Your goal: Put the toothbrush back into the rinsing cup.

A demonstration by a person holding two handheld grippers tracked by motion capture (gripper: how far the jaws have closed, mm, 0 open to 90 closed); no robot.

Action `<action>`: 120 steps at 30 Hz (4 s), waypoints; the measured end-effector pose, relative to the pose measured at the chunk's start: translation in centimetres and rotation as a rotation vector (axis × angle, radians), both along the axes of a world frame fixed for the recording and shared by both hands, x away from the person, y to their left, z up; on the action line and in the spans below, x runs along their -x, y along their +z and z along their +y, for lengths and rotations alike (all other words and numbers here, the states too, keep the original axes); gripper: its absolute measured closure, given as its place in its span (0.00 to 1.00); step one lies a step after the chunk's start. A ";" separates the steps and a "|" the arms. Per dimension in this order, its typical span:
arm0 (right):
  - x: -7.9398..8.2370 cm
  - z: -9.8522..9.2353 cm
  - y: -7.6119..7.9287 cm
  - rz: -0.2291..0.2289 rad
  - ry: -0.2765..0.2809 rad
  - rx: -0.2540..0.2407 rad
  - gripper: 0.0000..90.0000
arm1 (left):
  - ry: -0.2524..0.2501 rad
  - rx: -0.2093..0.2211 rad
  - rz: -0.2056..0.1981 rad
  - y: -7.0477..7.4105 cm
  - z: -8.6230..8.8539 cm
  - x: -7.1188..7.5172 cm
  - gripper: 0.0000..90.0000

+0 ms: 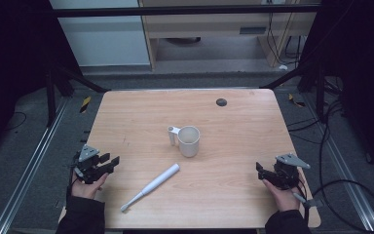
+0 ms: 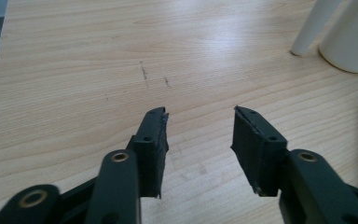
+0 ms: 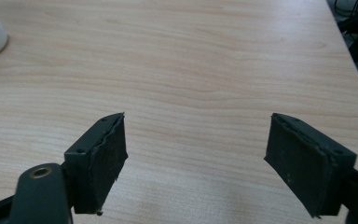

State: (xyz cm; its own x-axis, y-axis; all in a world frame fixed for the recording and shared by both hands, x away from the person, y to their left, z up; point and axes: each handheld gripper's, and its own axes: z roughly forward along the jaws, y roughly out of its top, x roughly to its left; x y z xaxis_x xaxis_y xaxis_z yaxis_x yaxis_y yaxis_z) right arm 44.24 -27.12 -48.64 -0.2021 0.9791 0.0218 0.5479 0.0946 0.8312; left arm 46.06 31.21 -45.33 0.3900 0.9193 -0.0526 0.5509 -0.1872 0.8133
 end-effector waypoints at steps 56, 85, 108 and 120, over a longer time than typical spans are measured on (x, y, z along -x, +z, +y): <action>0.6 0.8 0.1 -0.006 0.078 -0.011 0.29 | -0.346 -0.164 0.312 -1.3 -5.4 4.3 1.00; 0.6 0.8 0.0 -0.003 0.078 -0.009 0.30 | -0.414 -0.176 0.339 -1.7 -6.6 5.6 1.00; 0.6 0.9 0.0 0.002 0.083 -0.012 0.30 | -0.484 -0.174 0.348 -2.1 -8.7 6.4 1.00; 0.5 0.9 -0.1 0.005 0.086 -0.007 0.30 | -0.511 -0.170 0.347 -2.4 -9.7 6.5 1.00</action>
State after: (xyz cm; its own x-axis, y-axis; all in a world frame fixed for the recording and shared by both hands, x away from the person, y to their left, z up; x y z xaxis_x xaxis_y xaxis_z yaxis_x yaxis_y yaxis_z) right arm 43.72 -26.24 -48.69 -0.2853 0.9580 0.0301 0.5422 0.1353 0.8293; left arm 39.52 21.52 -47.68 0.7678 0.6286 -0.1238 0.5838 -0.6068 0.5395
